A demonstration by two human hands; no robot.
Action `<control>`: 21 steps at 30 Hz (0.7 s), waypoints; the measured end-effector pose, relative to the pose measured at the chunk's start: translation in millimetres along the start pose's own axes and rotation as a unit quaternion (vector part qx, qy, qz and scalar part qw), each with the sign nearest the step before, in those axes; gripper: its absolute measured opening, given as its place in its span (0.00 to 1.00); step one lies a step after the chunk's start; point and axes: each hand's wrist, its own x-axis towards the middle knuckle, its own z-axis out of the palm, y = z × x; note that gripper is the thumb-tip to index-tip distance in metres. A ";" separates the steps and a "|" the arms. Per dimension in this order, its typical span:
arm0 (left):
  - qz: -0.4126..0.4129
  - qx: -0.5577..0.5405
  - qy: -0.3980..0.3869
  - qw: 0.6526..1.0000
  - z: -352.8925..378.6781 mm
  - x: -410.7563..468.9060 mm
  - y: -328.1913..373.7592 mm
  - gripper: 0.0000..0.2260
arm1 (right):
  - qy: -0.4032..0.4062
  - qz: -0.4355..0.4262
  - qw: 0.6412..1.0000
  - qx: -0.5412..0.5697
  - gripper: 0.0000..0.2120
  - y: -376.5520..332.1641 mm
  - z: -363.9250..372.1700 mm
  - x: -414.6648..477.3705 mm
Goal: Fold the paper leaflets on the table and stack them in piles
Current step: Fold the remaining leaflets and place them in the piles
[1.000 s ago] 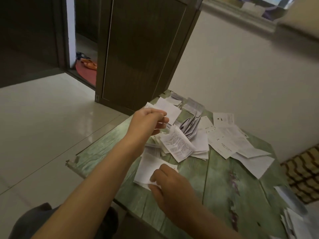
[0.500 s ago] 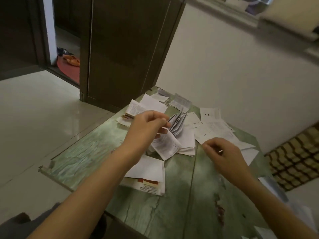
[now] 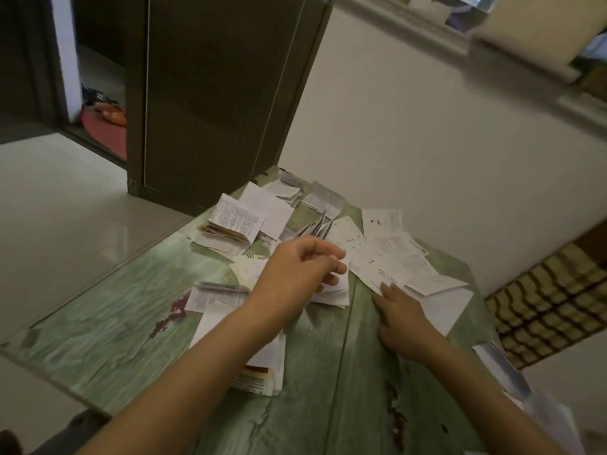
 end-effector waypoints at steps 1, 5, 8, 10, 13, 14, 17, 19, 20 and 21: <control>0.000 0.008 -0.001 1.000 -0.2 0.4 -1.1 0.09 | -0.004 0.008 1.000 0.000 0.30 -1.3 2.6 0.7; 0.002 0.031 -0.001 1.000 -2.8 1.6 -5.0 0.08 | 0.097 0.022 0.993 0.064 0.20 -1.3 0.8 1.3; 0.003 0.031 0.001 1.000 -2.9 2.7 -5.8 0.09 | 0.165 0.030 0.981 0.099 0.17 1.9 -15.7 -2.5; 0.004 0.031 -0.001 0.999 -0.9 2.5 -6.0 0.09 | 0.193 0.035 0.977 0.083 0.17 6.1 -26.7 -5.2; 0.003 0.027 -0.007 1.000 3.1 1.2 -6.6 0.09 | 0.226 0.053 0.971 0.056 0.19 11.5 -44.8 -11.6; 0.002 0.026 -0.009 1.000 3.9 0.5 -7.1 0.09 | 0.234 0.059 0.969 0.051 0.19 13.3 -50.7 -13.4; 0.001 0.027 -0.011 1.000 6.1 -3.0 -7.8 0.08 | 0.259 0.065 0.961 0.072 0.21 19.0 -64.9 -17.8; -0.001 0.026 -0.016 1.000 6.7 -5.4 -7.2 0.08 | 0.276 0.068 0.956 0.080 0.21 22.1 -72.0 -21.7; -0.001 0.026 -0.019 0.999 6.7 -6.2 -7.2 0.08 | 0.289 0.067 0.951 0.087 0.21 22.7 -75.4 -24.4; 0.001 0.028 -0.020 0.999 6.8 -7.3 -7.2 0.08 | 0.311 0.061 0.943 0.102 0.21 22.5 -80.0 -29.2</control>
